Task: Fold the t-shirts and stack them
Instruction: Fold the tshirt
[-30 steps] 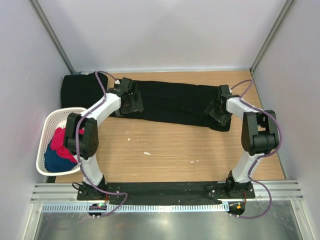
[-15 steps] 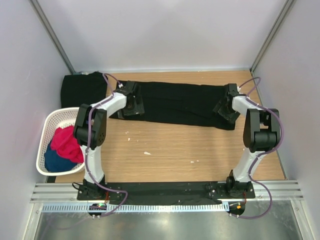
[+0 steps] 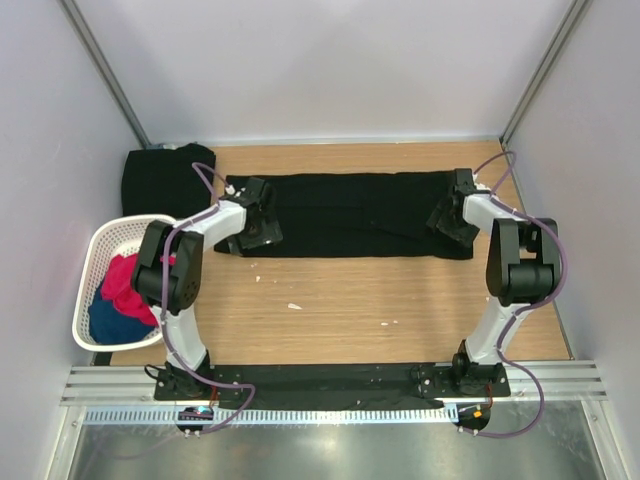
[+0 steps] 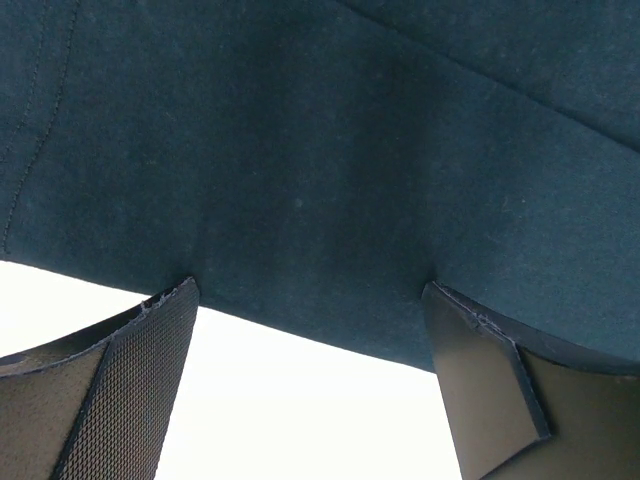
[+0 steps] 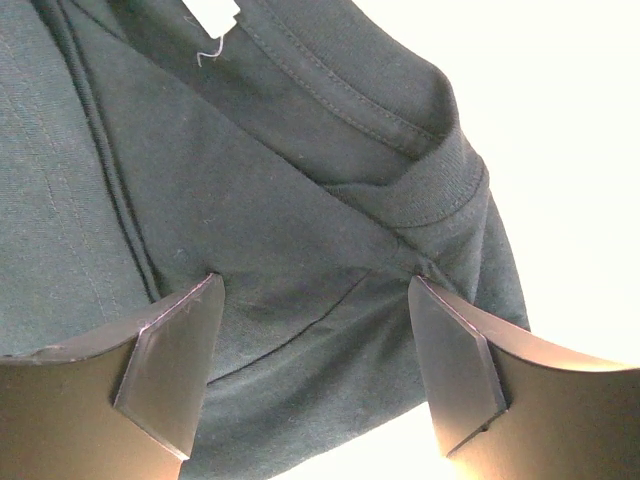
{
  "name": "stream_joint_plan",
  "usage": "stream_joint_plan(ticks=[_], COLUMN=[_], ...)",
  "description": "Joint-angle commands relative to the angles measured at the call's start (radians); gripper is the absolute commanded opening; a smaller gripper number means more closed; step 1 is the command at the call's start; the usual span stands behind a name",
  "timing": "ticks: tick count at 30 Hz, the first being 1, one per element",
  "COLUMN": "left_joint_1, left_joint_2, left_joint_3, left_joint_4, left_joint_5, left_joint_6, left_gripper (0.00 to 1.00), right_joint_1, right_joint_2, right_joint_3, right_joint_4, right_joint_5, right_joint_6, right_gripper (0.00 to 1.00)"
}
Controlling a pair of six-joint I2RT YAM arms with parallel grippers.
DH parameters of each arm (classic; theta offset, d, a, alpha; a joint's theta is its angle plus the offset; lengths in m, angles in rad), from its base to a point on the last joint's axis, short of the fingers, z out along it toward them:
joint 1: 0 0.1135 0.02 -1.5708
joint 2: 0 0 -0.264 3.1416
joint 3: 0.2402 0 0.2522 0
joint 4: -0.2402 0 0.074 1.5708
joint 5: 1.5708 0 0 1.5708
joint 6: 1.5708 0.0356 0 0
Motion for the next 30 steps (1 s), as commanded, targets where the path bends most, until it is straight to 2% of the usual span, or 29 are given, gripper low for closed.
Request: stream_joint_plan(ticks=[1,8,13,18,19,23,27,30], left_joint_1=[-0.001,-0.016,-0.035,-0.045,-0.045,-0.045,-0.045,-0.045], left_joint_2=[-0.035,-0.178,-0.296,-0.403,-0.428,-0.454,-0.433,-0.401], left_joint_3=[-0.099,-0.238,-0.284,-0.177,-0.157,-0.052,-0.023,-0.02], left_joint_4=[-0.099,-0.152,-0.195,-0.27,-0.274,-0.29,-0.253,-0.225], left_joint_5=[-0.006,0.006,0.021,0.035,0.044,0.061,0.064,0.104], left_joint_6=[-0.041,-0.068,-0.071,0.002,0.019,0.077,0.084,0.07], left_gripper=[0.94,0.94,0.93,0.94,0.94,0.95,0.97,0.97], right_joint_1=[-0.012,-0.012,-0.012,-0.012,-0.012,-0.006,0.016,0.019], right_joint_2=[-0.039,-0.151,-0.236,-0.315,-0.341,-0.388,-0.444,-0.492], right_joint_3=[-0.077,-0.193,-0.238,-0.103,-0.051,-0.002,-0.084,-0.216], right_joint_4=[-0.048,-0.106,-0.158,-0.241,-0.25,-0.243,-0.19,-0.141], right_joint_5=[0.066,0.077,0.06,-0.04,-0.104,-0.196,-0.193,-0.181], right_joint_6=[-0.033,-0.023,-0.035,-0.014,0.014,0.117,0.23,0.299], right_gripper=[0.8,0.8,0.8,0.8,0.8,0.81,0.8,0.79])
